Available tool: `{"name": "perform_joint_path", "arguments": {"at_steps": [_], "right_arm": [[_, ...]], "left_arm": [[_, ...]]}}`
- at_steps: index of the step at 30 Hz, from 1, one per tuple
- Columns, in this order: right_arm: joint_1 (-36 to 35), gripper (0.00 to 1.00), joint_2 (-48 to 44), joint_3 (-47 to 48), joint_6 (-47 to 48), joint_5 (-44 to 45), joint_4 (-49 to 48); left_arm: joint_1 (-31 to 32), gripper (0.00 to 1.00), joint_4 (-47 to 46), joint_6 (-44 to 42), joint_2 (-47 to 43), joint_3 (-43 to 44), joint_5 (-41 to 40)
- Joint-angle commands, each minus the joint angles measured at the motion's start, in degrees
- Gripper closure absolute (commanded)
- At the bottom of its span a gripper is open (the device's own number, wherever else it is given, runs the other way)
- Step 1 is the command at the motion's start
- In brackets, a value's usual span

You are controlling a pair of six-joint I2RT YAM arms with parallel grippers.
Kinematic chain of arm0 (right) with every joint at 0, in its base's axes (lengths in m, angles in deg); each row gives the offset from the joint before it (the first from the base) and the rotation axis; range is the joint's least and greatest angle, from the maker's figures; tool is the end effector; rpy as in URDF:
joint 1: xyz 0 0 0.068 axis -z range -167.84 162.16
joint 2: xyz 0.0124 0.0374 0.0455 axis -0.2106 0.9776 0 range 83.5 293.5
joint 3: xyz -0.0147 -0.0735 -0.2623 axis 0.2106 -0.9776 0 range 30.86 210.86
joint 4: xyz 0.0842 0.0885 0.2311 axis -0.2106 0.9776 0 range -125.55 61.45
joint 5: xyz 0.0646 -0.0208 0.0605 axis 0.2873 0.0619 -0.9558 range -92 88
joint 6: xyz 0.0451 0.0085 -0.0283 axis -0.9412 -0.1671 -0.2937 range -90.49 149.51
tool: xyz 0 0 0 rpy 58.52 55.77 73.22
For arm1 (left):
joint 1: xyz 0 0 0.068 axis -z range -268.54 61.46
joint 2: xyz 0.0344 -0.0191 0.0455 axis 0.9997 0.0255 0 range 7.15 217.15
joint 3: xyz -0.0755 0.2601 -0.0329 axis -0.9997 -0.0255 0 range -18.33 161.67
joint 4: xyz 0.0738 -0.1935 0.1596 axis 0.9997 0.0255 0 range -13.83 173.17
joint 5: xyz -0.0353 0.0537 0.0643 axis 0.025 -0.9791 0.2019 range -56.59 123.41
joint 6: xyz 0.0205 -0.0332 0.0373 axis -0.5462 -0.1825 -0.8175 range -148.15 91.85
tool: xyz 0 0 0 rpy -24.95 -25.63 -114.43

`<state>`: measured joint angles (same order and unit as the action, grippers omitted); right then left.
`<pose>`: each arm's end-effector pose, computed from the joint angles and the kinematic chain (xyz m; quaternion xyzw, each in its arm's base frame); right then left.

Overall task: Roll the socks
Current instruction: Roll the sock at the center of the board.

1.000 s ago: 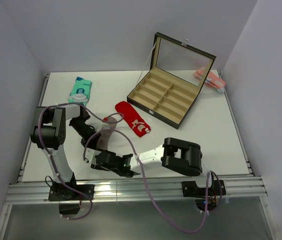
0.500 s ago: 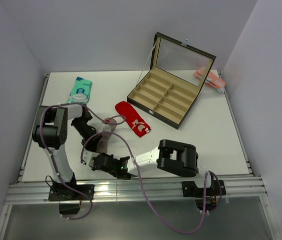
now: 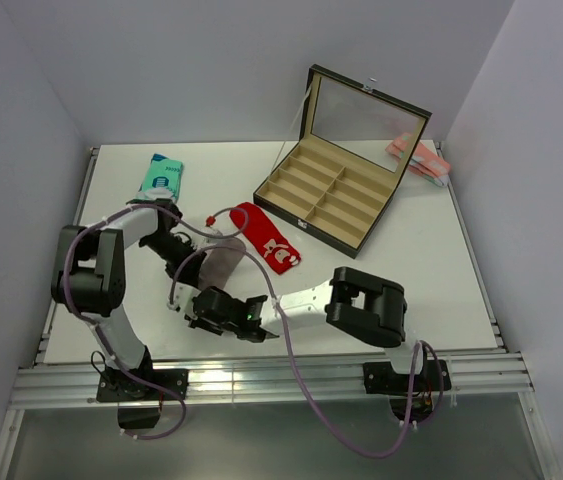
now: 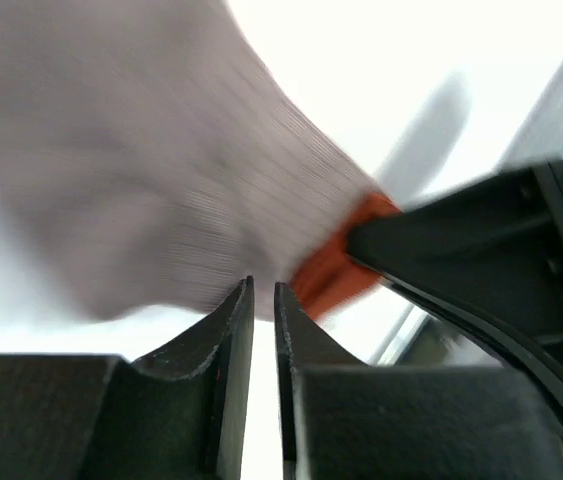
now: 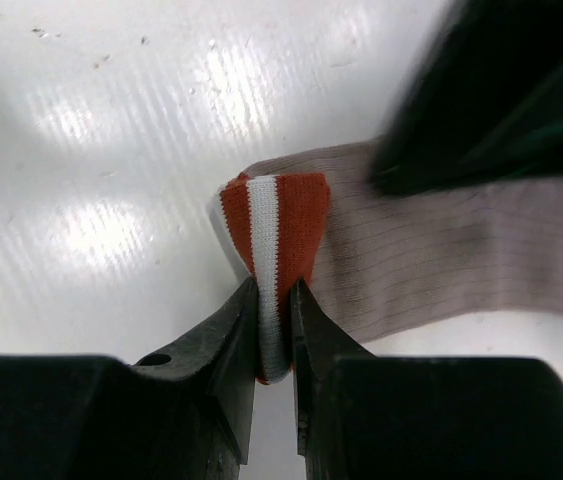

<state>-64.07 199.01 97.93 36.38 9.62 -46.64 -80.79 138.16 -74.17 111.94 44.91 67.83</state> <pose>0.1087 0.4136 0.1423 -0.5578 0.6971 0.1765 0.4144 0.2809 -0.0585 0.1507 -0.3978 -0.8618 0.3145 0.0101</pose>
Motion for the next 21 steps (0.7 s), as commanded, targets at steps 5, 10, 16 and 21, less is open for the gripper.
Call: {"name": "perform_joint_path", "arguments": {"at_steps": [5, 10, 16, 21], "right_arm": [[3.4, 0.85, -3.1, -1.4, -6.7, -15.2, 6.4], [9.2, 0.84, -2.3, -1.4, -11.1, -26.4, 6.3], [16.8, 0.84, 2.8, 4.6, -15.9, -39.6, 11.0], [19.8, 0.83, 9.1, 14.4, -17.2, -47.7, 21.5]], "left_arm": [[-3.6, 0.77, -14.8, 10.2, -8.5, 0.6, 2.4], [-9.5, 0.81, -21.6, 15.7, -13.4, -0.6, 1.5], [-13.7, 0.77, -27.8, 17.0, -21.5, -4.0, 0.5], [-13.6, 0.70, -27.5, 11.3, -26.1, -6.6, 0.9]]}}
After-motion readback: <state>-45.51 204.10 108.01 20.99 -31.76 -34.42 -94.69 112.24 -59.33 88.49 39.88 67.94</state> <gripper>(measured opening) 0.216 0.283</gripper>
